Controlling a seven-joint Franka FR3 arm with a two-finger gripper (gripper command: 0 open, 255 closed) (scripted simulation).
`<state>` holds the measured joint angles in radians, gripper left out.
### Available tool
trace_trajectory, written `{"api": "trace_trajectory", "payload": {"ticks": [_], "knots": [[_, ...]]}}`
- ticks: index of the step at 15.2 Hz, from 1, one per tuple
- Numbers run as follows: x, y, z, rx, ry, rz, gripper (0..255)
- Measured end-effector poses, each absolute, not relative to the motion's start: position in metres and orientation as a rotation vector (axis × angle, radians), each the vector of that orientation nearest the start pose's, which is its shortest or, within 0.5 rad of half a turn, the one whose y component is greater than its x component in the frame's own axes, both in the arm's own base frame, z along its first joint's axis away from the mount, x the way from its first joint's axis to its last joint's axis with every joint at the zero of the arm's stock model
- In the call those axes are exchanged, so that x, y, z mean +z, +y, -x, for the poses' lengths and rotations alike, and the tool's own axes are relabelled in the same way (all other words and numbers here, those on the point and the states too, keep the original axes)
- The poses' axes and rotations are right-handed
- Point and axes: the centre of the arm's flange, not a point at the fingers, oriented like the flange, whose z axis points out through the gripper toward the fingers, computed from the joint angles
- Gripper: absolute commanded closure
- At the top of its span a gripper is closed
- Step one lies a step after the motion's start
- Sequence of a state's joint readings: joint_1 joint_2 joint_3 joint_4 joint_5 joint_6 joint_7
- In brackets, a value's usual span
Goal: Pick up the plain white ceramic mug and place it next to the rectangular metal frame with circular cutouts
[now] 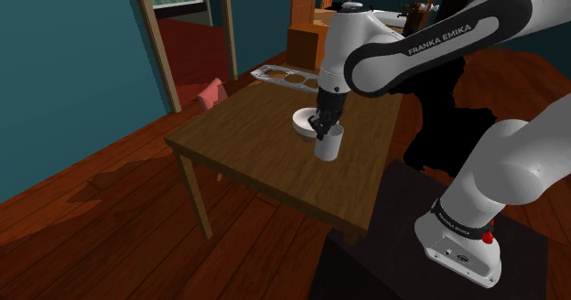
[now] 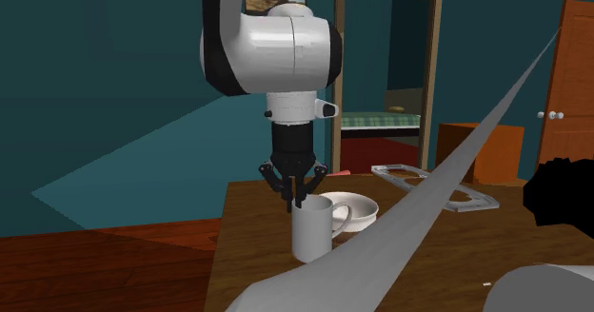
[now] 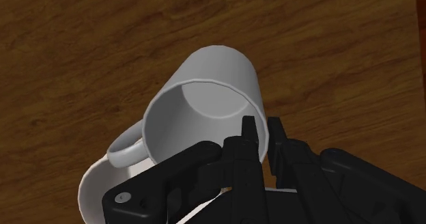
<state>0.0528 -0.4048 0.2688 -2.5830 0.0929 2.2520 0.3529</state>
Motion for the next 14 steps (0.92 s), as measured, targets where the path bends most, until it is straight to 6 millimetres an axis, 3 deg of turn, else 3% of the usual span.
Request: {"api": "trace_trajectory", "payload": {"ticks": [14], "knots": [[0.472, 0.132, -0.39, -0.11, 0.165, 3.144, 255]]}}
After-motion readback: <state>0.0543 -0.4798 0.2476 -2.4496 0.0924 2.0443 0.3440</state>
